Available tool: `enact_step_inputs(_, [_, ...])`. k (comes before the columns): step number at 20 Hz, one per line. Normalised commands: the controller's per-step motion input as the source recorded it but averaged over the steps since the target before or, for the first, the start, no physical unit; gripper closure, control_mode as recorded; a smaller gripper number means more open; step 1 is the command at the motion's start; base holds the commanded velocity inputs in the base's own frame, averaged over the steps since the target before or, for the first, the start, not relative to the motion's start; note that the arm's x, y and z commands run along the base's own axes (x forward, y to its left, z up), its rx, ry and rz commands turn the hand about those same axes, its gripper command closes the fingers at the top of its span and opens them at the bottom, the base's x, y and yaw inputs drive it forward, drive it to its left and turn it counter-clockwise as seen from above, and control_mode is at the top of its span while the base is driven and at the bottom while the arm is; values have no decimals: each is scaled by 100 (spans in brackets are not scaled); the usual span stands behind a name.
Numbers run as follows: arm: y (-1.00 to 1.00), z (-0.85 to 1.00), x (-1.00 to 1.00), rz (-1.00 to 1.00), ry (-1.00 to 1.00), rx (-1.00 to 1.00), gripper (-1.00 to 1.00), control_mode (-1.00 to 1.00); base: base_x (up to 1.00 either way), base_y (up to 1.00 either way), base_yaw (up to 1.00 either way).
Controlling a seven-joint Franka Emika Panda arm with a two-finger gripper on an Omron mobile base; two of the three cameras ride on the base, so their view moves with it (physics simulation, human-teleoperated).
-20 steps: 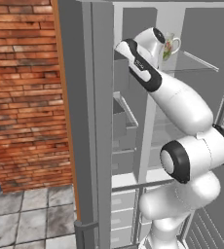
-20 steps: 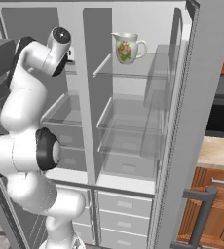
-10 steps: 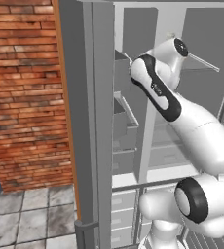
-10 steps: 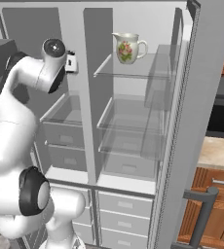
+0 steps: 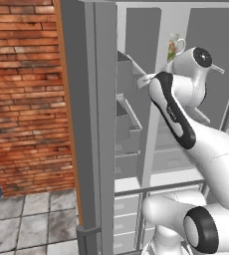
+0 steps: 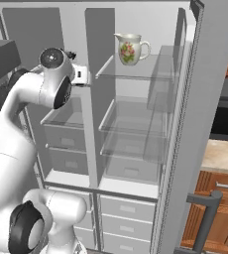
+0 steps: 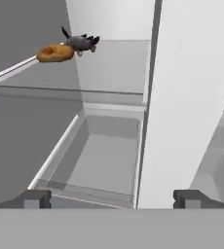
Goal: There's a fish in the fridge that needs to be moved to the freezer for freezing. Pick up the fish from the fridge, place it on any shelf in the freezer, and close the fridge and freezer doors when done.
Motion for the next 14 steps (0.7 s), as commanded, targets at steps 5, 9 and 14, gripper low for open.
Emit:
enact_step_inputs(5, [-71,-14,-26,-20,22,-2,-100,-100,0,0,0])
enact_step_inputs(9, [-55,-23,-68,-30,6,-4,-100,-100,0,0,0])
enact_step_inputs(14, [-3,0,-84,-5,2,0,-100,-100,0,0,0])
